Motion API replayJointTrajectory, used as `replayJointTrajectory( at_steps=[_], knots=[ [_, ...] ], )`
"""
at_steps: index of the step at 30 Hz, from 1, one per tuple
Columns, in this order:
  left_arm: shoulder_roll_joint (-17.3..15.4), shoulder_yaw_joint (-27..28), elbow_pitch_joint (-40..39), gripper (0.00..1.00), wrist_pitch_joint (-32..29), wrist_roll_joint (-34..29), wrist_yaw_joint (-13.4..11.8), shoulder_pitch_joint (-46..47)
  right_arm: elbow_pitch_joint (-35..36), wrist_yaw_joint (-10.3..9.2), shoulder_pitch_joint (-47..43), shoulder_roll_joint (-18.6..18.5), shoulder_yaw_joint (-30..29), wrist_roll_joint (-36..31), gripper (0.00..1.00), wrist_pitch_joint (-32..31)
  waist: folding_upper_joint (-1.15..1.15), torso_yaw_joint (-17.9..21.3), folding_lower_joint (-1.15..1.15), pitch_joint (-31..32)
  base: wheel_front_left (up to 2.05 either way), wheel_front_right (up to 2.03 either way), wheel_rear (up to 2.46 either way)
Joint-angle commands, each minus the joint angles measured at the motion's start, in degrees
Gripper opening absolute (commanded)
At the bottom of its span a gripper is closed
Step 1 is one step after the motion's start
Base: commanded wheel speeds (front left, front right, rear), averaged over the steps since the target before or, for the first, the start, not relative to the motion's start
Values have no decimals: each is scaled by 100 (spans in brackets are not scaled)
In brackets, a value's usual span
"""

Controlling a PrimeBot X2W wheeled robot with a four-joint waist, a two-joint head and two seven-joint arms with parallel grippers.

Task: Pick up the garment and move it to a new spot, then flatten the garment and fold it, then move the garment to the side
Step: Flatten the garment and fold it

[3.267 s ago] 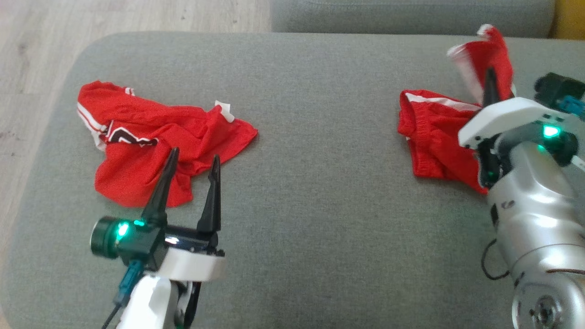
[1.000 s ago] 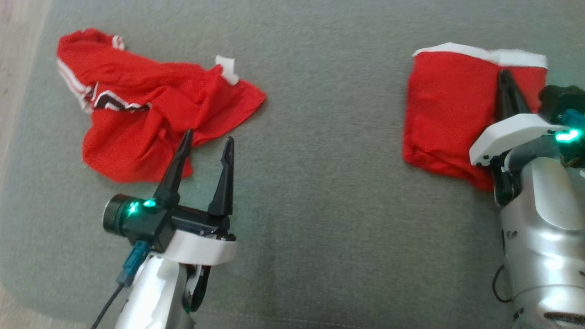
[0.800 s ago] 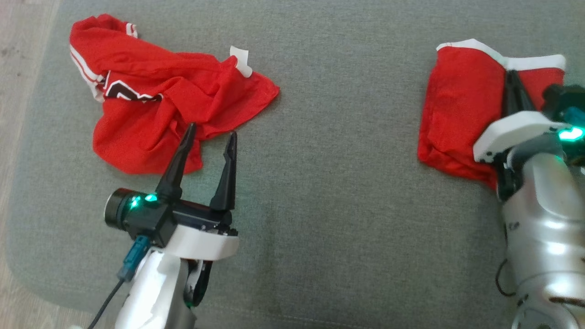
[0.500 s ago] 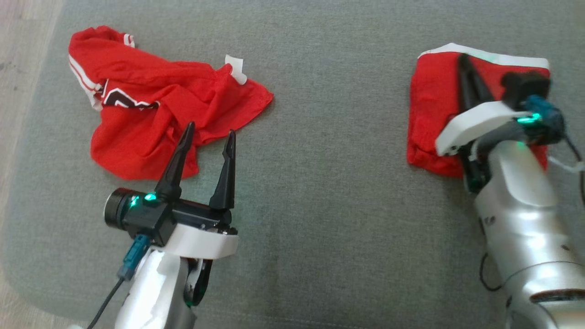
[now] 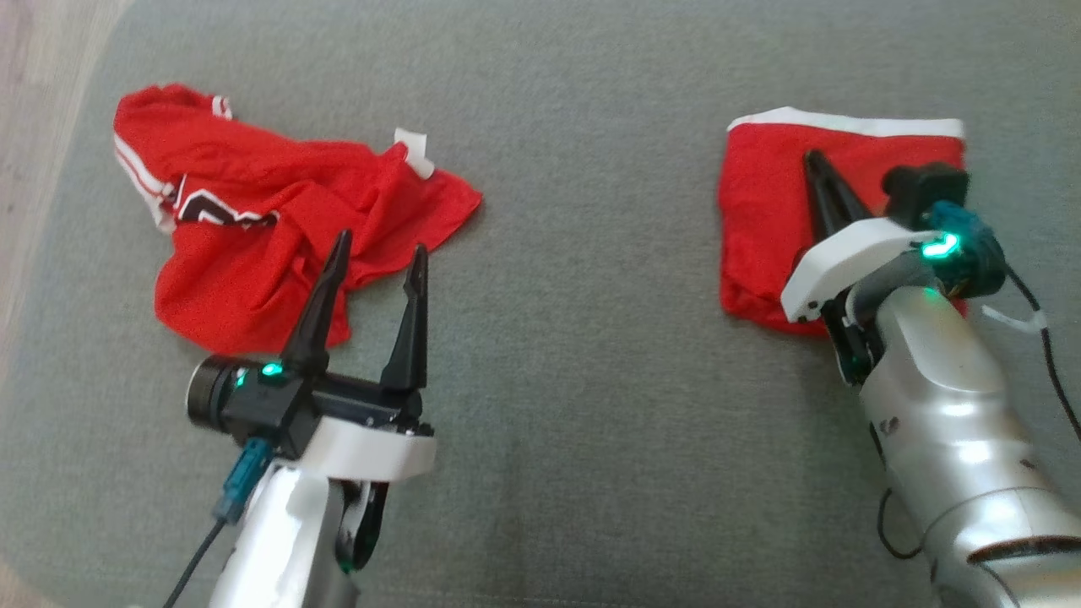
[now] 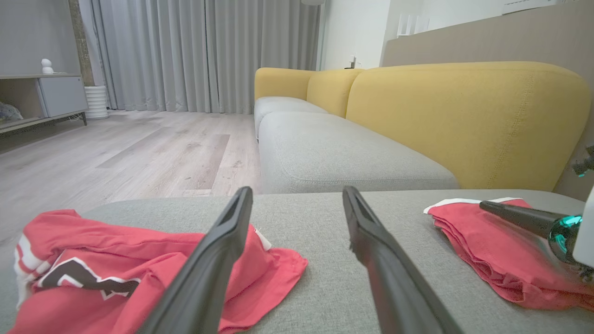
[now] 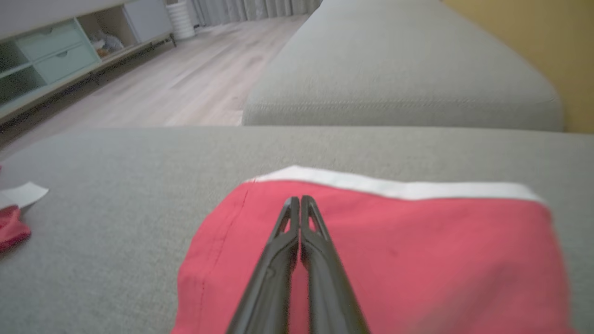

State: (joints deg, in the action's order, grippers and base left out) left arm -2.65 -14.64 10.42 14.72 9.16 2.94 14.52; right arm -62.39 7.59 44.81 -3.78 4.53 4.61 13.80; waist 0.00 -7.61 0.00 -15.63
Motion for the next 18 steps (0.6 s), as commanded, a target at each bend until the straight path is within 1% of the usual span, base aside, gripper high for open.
replayJointTrajectory(
  at_steps=[1, 2, 4, 10, 11, 12, 13, 18],
  knots=[
    [-23, 232, -175, 100, 28, 7, -40, -49, 272, -10, -58, 91, 60, 66, 0, 95, 0, 108, 0, 130, 0, 0, 0],
    [-23, 266, -181, 100, 28, 3, -40, -82, 413, -10, -121, 91, 47, 137, 0, 107, 0, 157, 0, 190, 0, 0, 0],
    [-23, 330, -186, 100, 28, -10, -36, -157, 910, -10, -318, 91, 17, 253, 0, 114, 0, 265, 0, 312, 0, 0, 0],
    [-24, 474, -191, 100, 28, -71, 2, -363, 2315, -10, -1278, 91, 30, 430, 1, 118, 0, 628, 0, 606, 0, 0, 0],
    [-24, 489, -185, 100, 28, -81, 13, -386, 2485, -10, -1447, 91, 66, 441, 64, 118, 0, 676, 0, 647, 0, 0, 0],
    [-24, 493, -170, 100, 28, -97, 28, -404, 2640, -10, -1609, 91, 79, 444, 100, 118, 0, 719, 0, 685, 0, 0, 0],
    [-24, 507, -131, 100, 28, -122, 42, -433, 2969, -10, -1935, 91, 42, 465, 100, 118, 0, 794, 0, 762, 0, 0, 0],
    [-24, 544, -98, 100, 28, -117, 40, -510, 3638, -10, -2726, 91, 26, 547, 100, 119, 0, 911, 0, 893, 0, 0, 0]
  ],
)
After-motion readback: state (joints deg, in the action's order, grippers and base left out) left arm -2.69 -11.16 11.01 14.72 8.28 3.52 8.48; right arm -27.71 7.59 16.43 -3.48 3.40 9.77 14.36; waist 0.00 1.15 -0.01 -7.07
